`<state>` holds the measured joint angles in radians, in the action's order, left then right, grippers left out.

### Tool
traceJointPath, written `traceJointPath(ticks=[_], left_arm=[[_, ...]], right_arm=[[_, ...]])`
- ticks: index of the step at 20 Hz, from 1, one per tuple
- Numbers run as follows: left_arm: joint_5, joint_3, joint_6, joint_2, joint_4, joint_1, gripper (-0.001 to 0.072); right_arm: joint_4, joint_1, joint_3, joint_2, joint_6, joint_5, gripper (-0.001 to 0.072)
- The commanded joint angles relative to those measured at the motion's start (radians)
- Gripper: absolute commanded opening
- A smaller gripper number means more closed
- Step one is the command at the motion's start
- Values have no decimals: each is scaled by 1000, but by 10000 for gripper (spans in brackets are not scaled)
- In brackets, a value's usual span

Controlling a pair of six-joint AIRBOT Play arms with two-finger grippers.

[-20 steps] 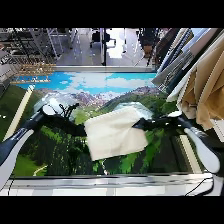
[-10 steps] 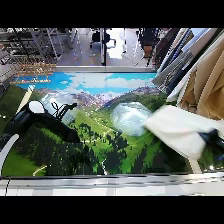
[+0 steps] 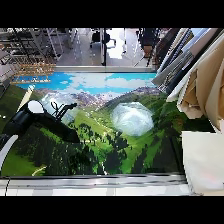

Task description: Fold the clothes and pants, and hang the long-sleeved shirts on hangers.

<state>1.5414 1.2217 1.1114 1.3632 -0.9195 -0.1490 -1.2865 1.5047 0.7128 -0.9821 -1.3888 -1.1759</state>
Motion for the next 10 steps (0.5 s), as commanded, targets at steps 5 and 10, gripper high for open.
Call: traceJointPath(ticks=[5,10], left_arm=[[23,0,0,-1,-1,-1,18],[8,0,208,-47,-452,45,17]], right_arm=[[-39,-257,284,-53,95,-50,692],[217,-822,314,-53,221,-183,632]])
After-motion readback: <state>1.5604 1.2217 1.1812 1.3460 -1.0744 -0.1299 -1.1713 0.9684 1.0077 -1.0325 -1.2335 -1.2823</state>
